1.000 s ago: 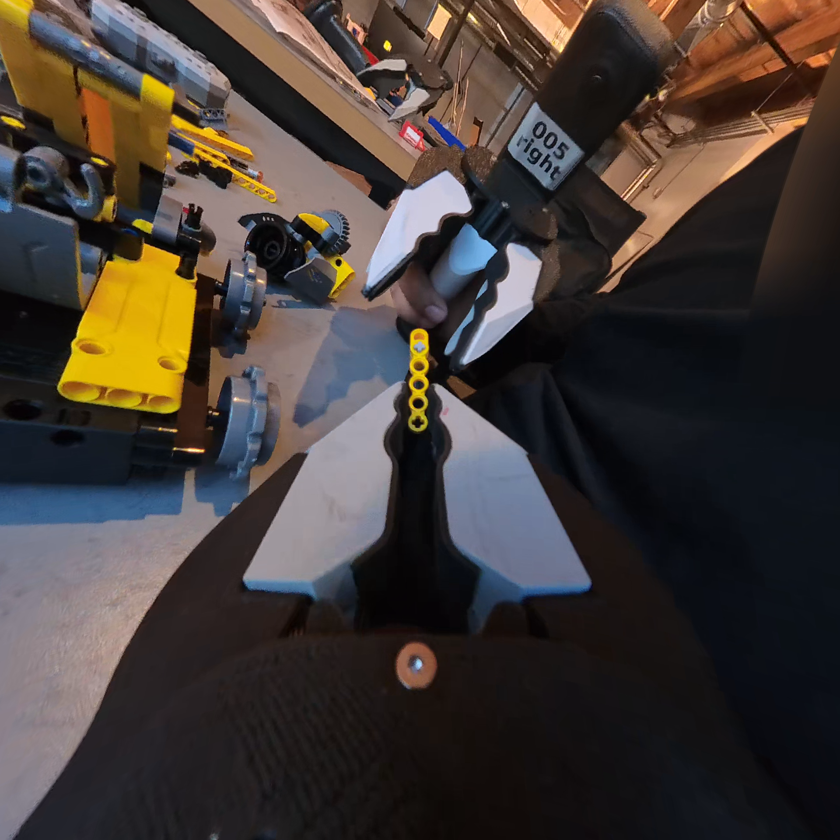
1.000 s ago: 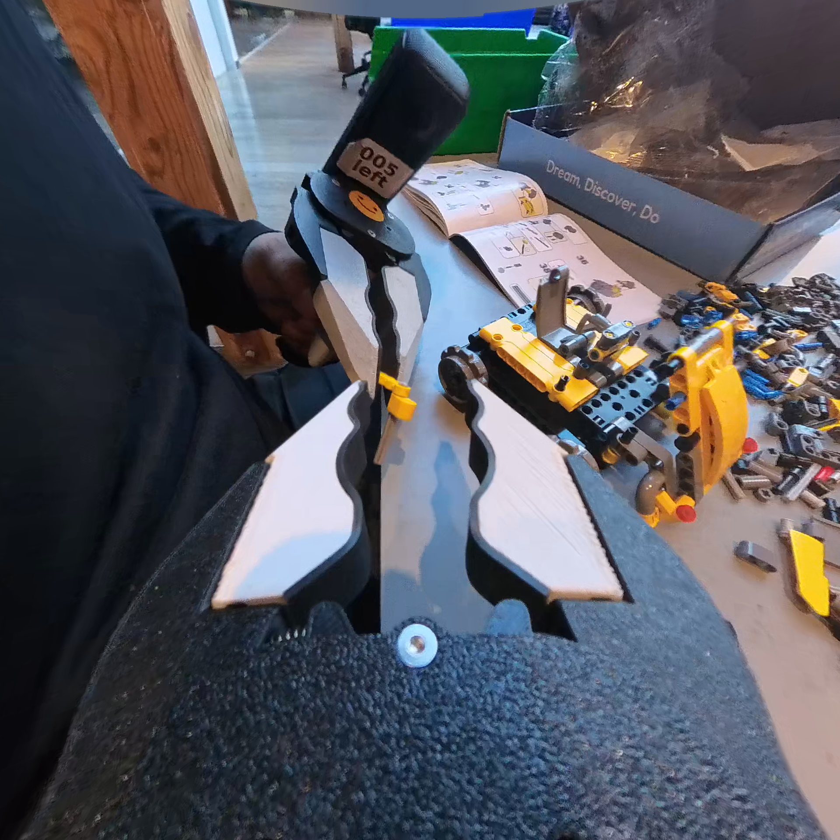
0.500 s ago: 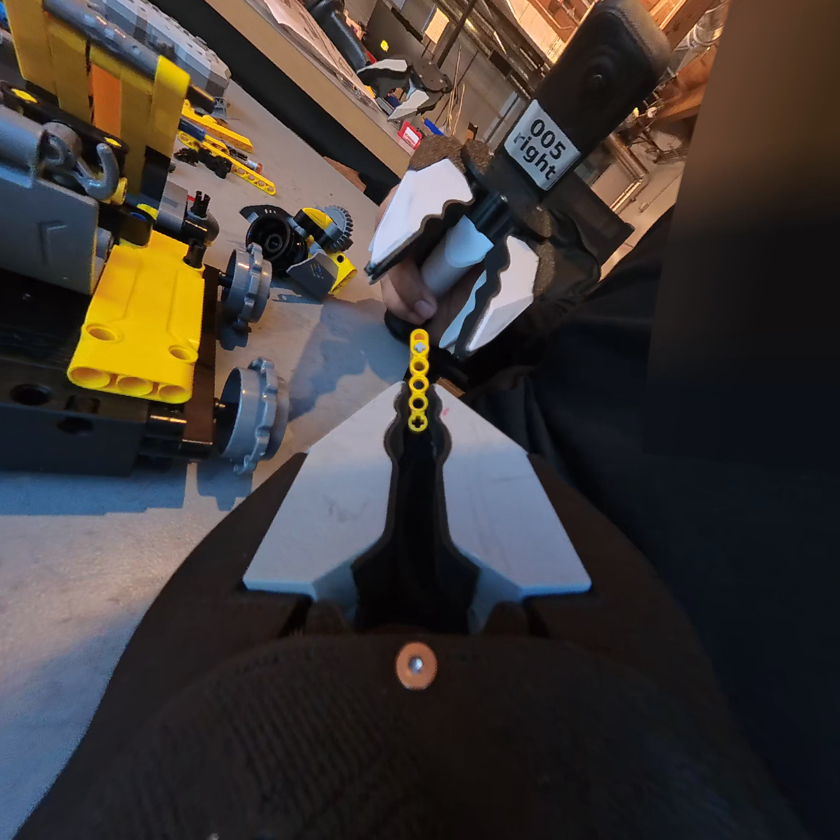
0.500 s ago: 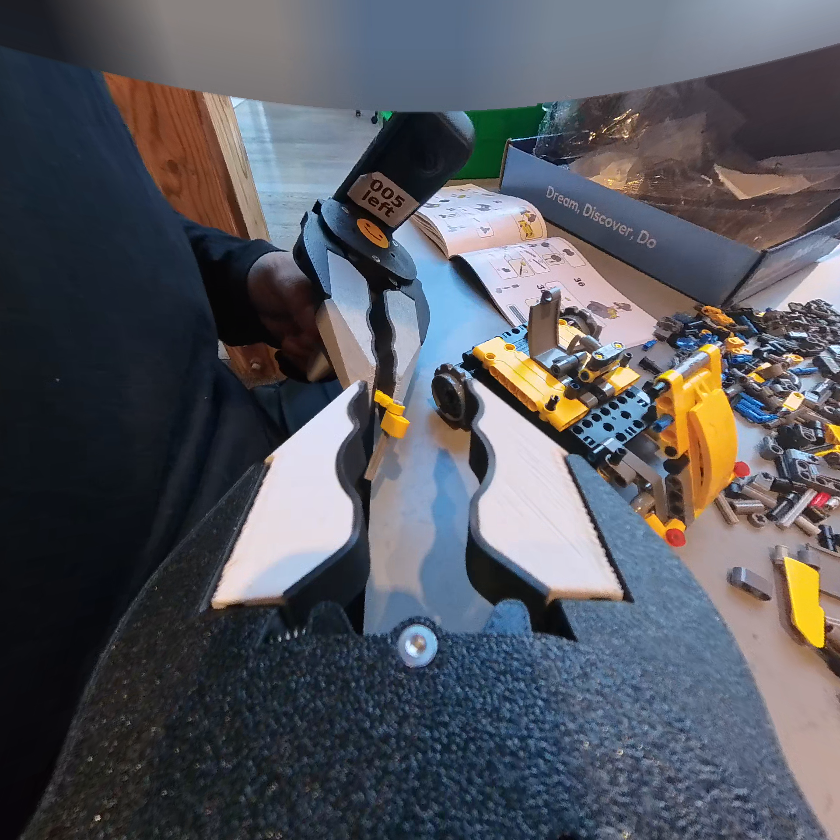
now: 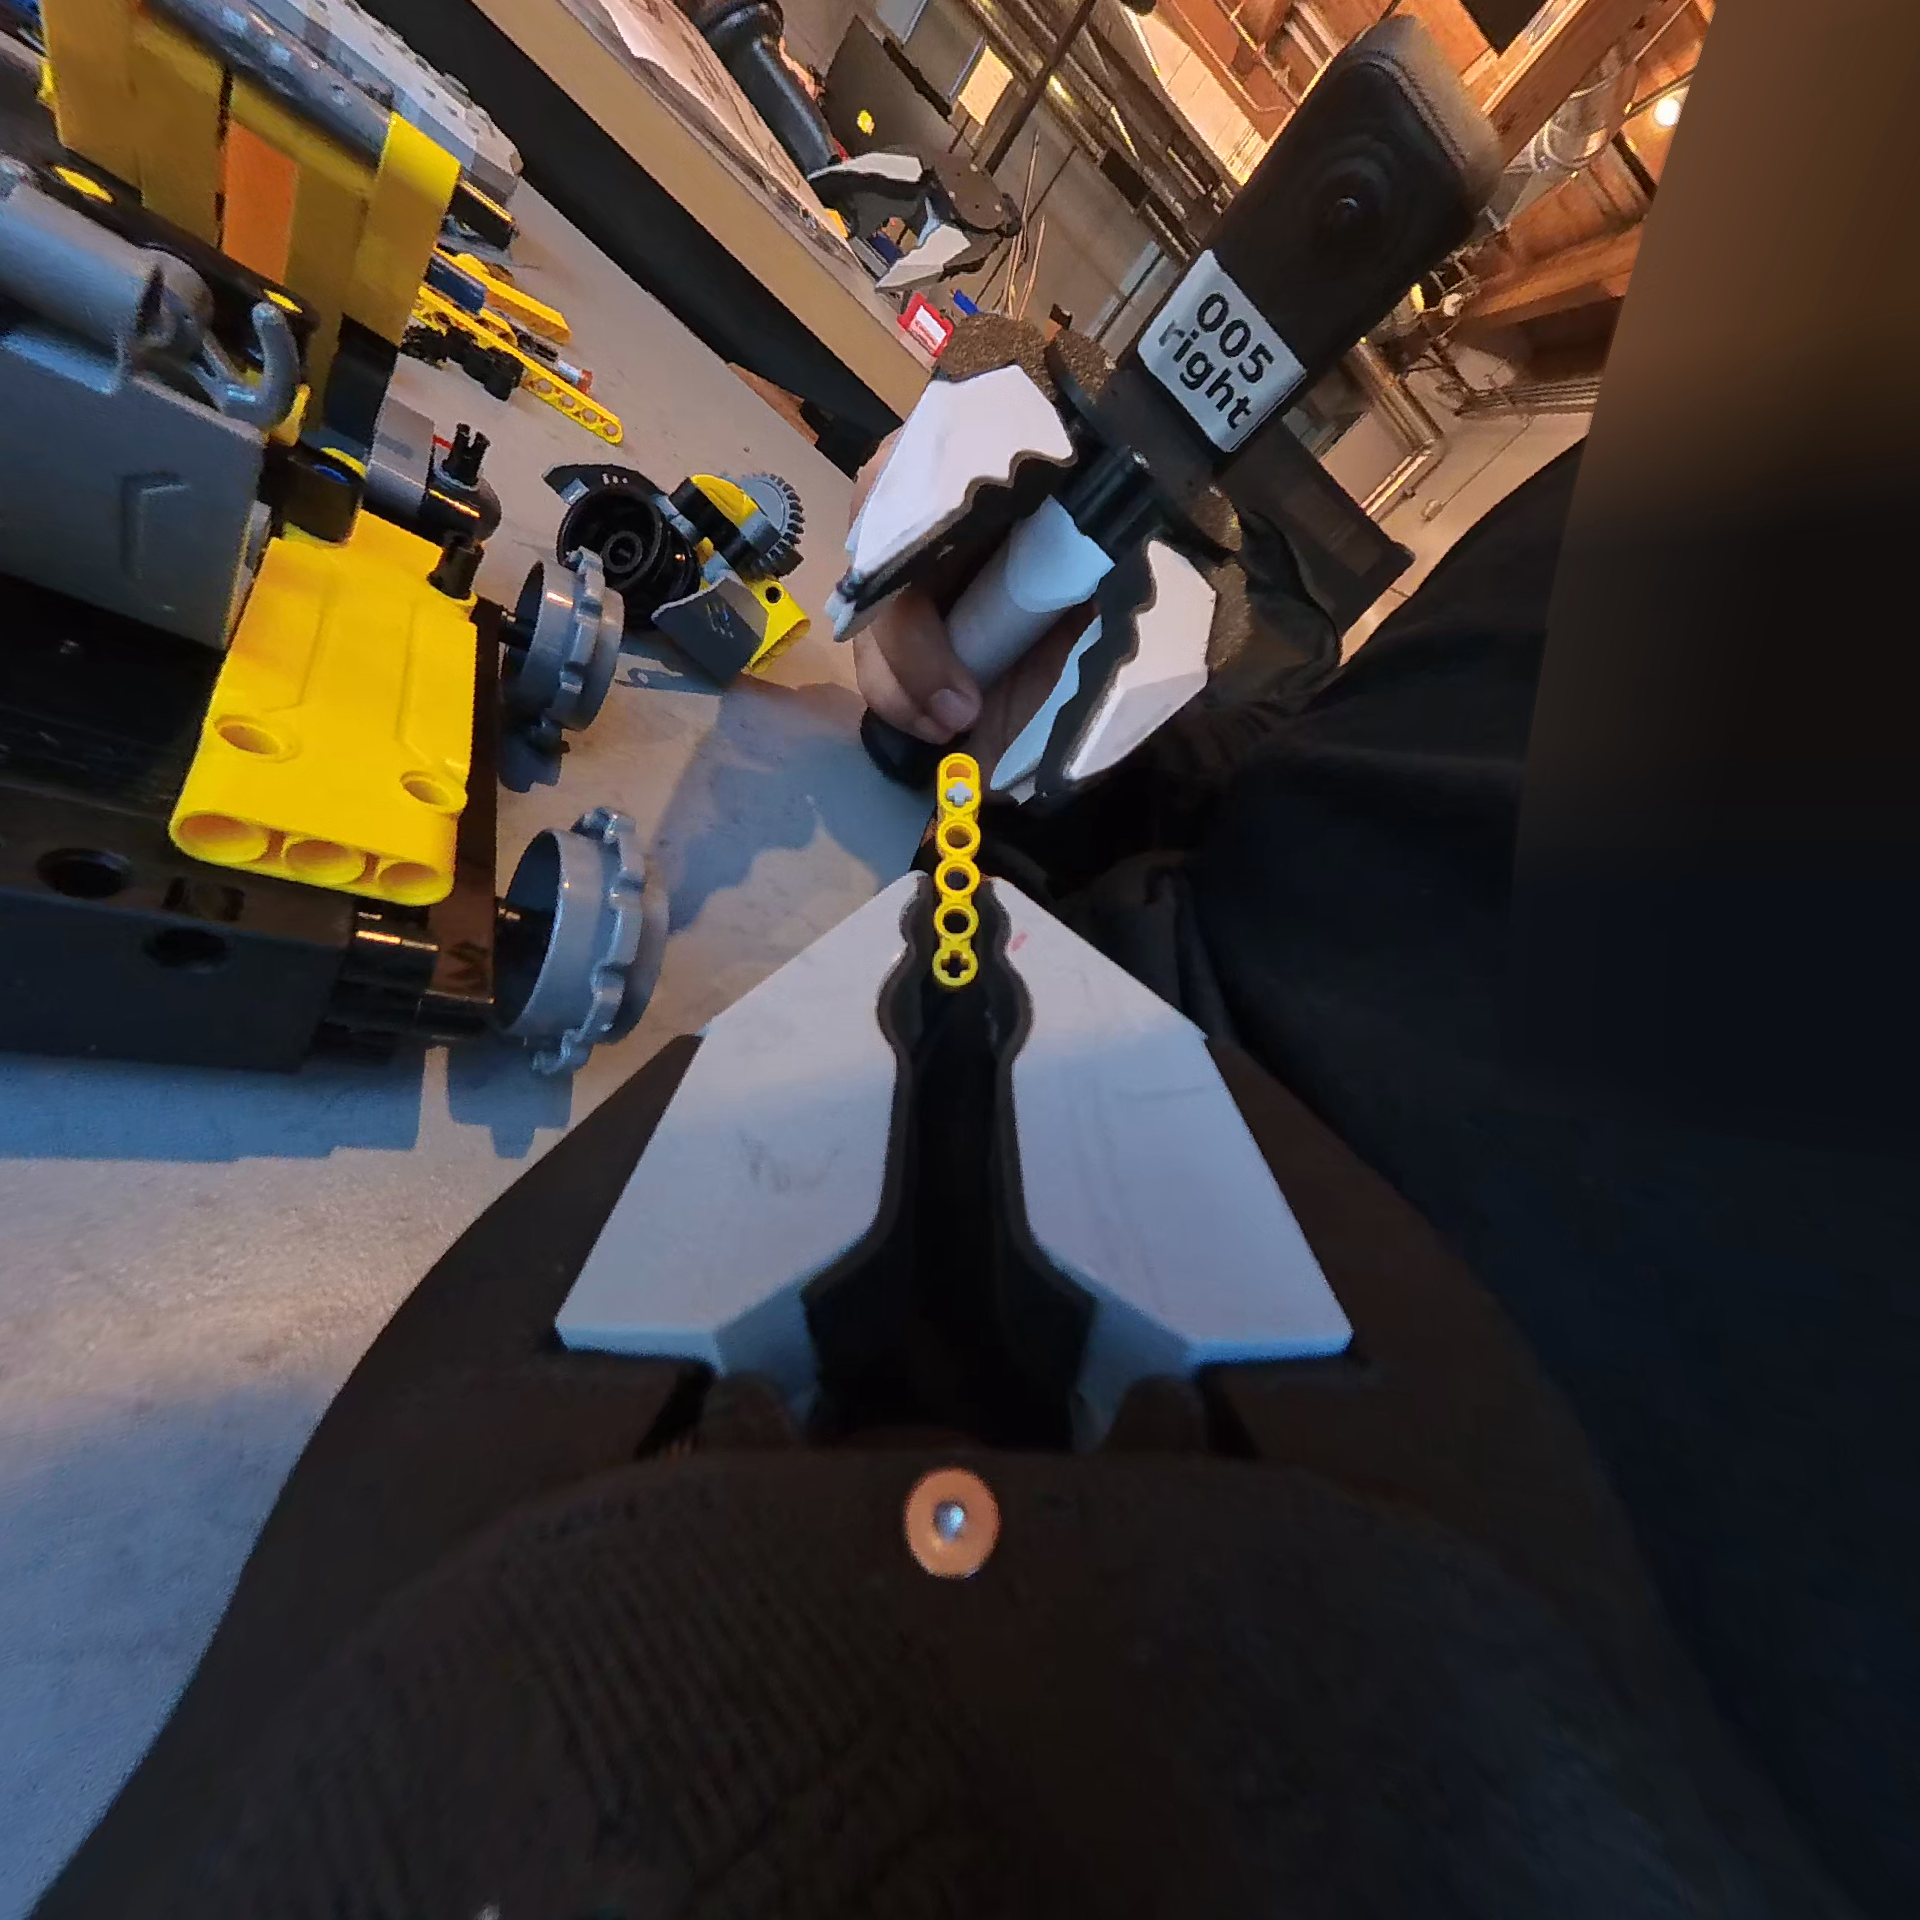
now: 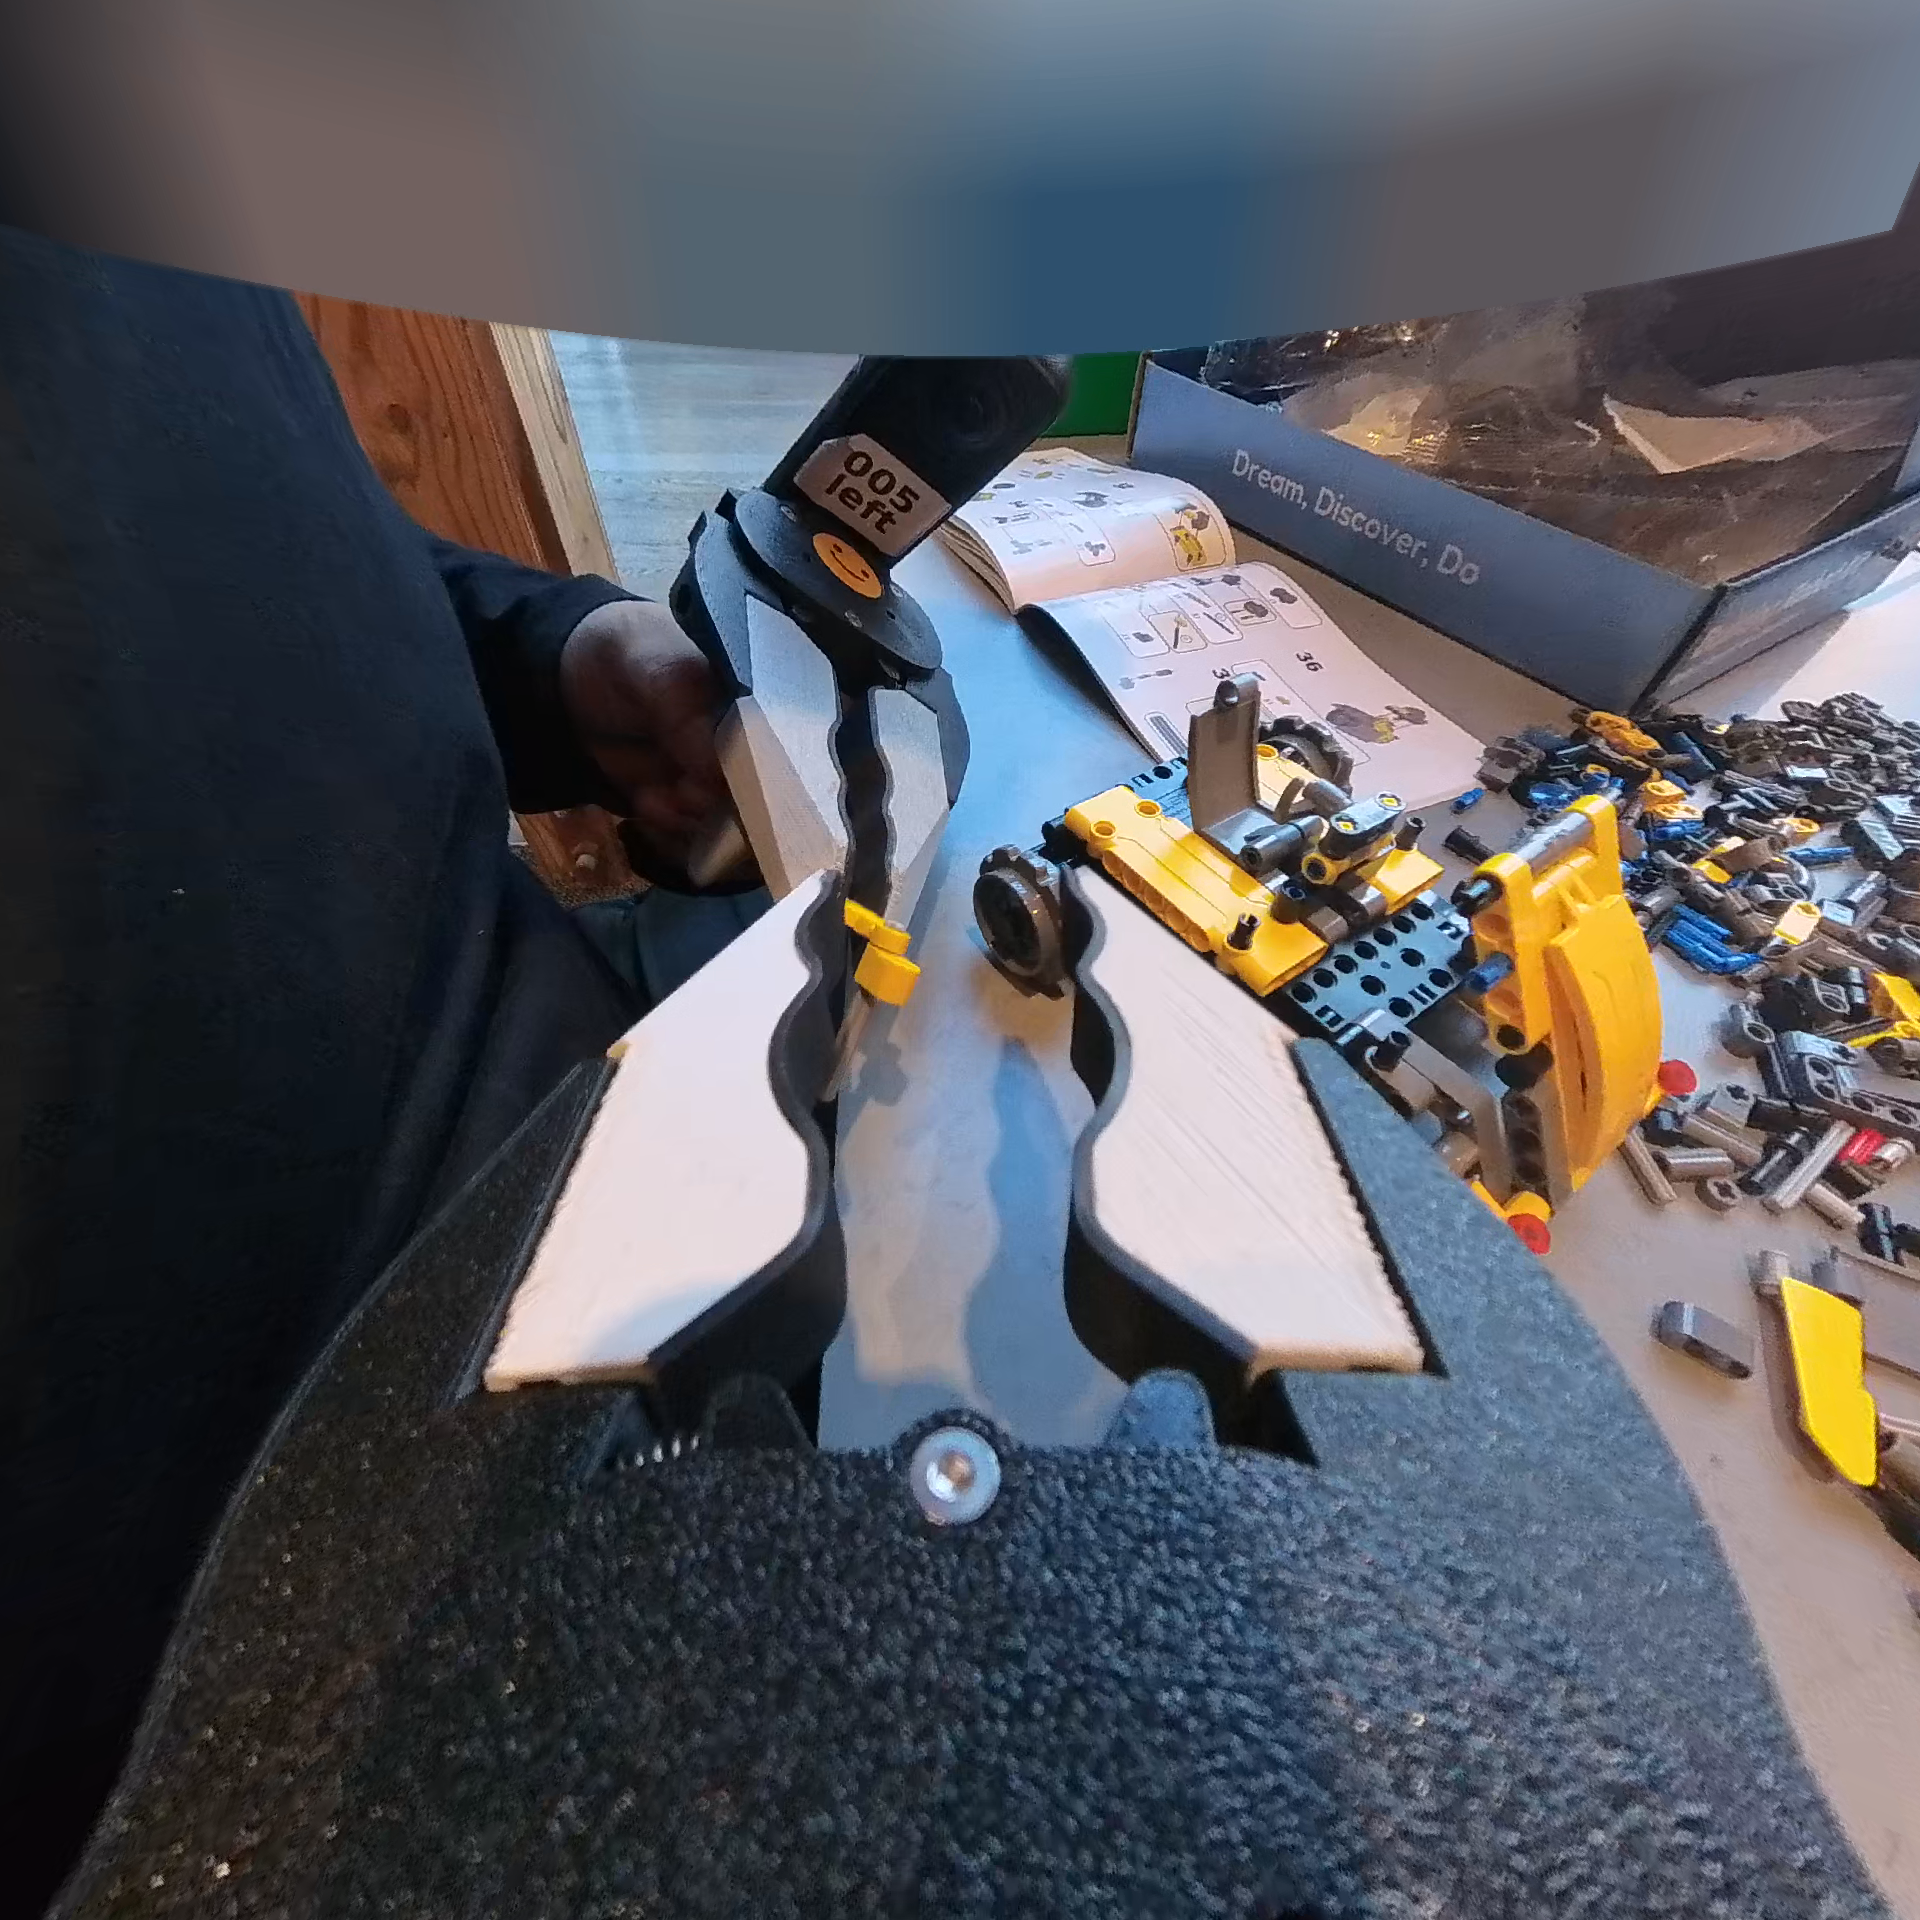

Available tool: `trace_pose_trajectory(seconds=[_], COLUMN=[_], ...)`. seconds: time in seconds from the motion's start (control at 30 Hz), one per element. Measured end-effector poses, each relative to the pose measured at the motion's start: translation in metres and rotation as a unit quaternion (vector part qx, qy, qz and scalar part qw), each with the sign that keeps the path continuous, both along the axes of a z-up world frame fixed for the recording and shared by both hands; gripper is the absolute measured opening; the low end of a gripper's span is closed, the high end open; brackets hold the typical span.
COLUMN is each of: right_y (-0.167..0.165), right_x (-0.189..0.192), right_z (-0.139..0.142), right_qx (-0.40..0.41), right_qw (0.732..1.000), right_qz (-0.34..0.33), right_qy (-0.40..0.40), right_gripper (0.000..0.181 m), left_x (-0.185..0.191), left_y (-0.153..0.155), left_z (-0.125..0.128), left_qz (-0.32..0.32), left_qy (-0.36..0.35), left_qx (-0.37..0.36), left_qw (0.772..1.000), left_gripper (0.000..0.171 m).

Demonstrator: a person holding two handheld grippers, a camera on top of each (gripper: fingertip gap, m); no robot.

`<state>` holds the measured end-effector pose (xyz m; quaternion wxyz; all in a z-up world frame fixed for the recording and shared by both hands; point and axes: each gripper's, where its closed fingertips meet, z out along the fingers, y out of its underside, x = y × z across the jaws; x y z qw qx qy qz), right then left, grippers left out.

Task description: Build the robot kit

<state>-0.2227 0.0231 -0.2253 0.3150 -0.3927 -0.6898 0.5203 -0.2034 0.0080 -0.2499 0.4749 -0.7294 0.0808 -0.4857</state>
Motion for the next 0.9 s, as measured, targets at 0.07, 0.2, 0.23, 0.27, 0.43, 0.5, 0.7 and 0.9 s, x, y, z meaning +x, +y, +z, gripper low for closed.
trace_pose_trajectory(seconds=[0.07, 0.2, 0.23, 0.27, 0.43, 0.5, 0.7, 0.9], right_y=[0.001, 0.001, 0.0, 0.001, 0.001, 0.002, 0.001, 0.002], right_x=[0.0, -0.001, -0.001, -0.001, -0.001, -0.001, -0.001, -0.003], right_z=[0.0, 0.0, 0.0, 0.0, 0.001, 0.001, 0.001, -0.003], right_qx=[-0.001, -0.002, -0.002, -0.002, 0.0, 0.001, 0.01, 0.038], right_qw=[1.0, 1.0, 1.0, 1.0, 1.0, 1.0, 1.0, 0.999], right_qz=[-0.001, -0.001, -0.001, 0.0, -0.004, -0.006, -0.01, -0.026], right_qy=[0.001, 0.0, 0.0, -0.001, 0.003, 0.005, 0.011, 0.01], right_gripper=[0.041, 0.041, 0.041, 0.041, 0.041, 0.041, 0.042, 0.046], left_x=[0.0, 0.0, -0.001, -0.002, -0.019, -0.024, -0.026, -0.018], left_y=[0.0, 0.0, 0.001, 0.002, 0.011, 0.014, 0.016, 0.011], left_z=[0.0, 0.001, 0.001, 0.001, 0.008, 0.007, 0.003, 0.007], left_qz=[-0.001, 0.0, 0.003, 0.008, 0.054, 0.062, 0.071, 0.042], left_qy=[-0.001, -0.004, -0.006, -0.011, -0.067, -0.087, -0.094, -0.109], left_qx=[-0.001, -0.002, -0.003, -0.006, -0.024, -0.04, -0.057, -0.053], left_qw=[1.0, 1.0, 1.0, 1.0, 0.996, 0.993, 0.991, 0.992], left_gripper=[0.004, 0.004, 0.004, 0.004, 0.004, 0.004, 0.004, 0.004])
